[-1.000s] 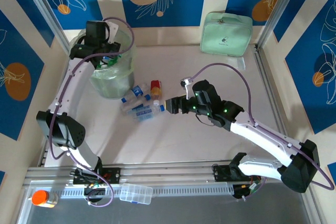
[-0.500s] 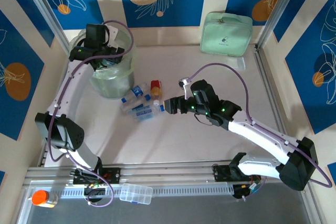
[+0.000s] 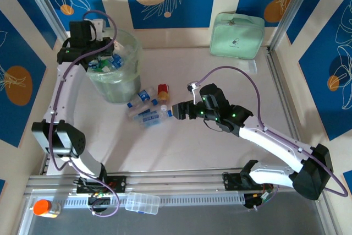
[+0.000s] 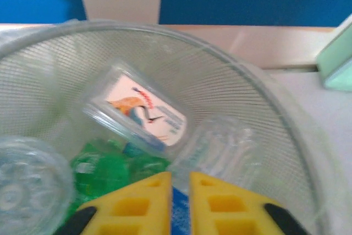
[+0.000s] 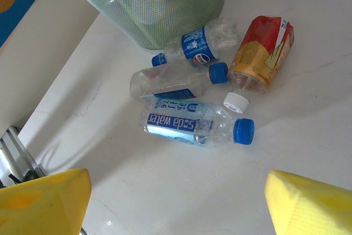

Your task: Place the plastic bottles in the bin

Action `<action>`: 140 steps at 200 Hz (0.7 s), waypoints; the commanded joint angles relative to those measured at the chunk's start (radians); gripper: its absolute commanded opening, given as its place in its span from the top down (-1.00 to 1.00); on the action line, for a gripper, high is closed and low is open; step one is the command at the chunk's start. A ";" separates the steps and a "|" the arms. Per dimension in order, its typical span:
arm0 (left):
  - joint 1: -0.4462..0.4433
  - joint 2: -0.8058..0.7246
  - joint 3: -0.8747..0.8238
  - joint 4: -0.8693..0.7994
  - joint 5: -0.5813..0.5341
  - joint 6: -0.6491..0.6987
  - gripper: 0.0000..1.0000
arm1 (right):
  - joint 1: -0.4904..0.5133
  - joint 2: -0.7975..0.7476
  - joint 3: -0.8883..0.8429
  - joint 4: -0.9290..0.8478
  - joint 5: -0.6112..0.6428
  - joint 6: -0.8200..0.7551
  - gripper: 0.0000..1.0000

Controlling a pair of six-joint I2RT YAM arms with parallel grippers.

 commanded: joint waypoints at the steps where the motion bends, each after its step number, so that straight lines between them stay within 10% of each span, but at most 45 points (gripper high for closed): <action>1: -0.044 -0.094 -0.093 0.070 0.022 -0.030 1.00 | -0.006 0.024 0.005 -0.011 0.002 0.011 -0.65; 53: -0.095 -0.302 -0.191 0.046 0.011 -0.154 1.00 | -0.035 0.170 0.118 -0.085 -0.015 0.039 -0.60; 140: -0.201 -0.775 -0.734 0.009 0.085 -0.405 0.11 | -0.086 0.599 0.443 -0.197 -0.023 0.011 -0.67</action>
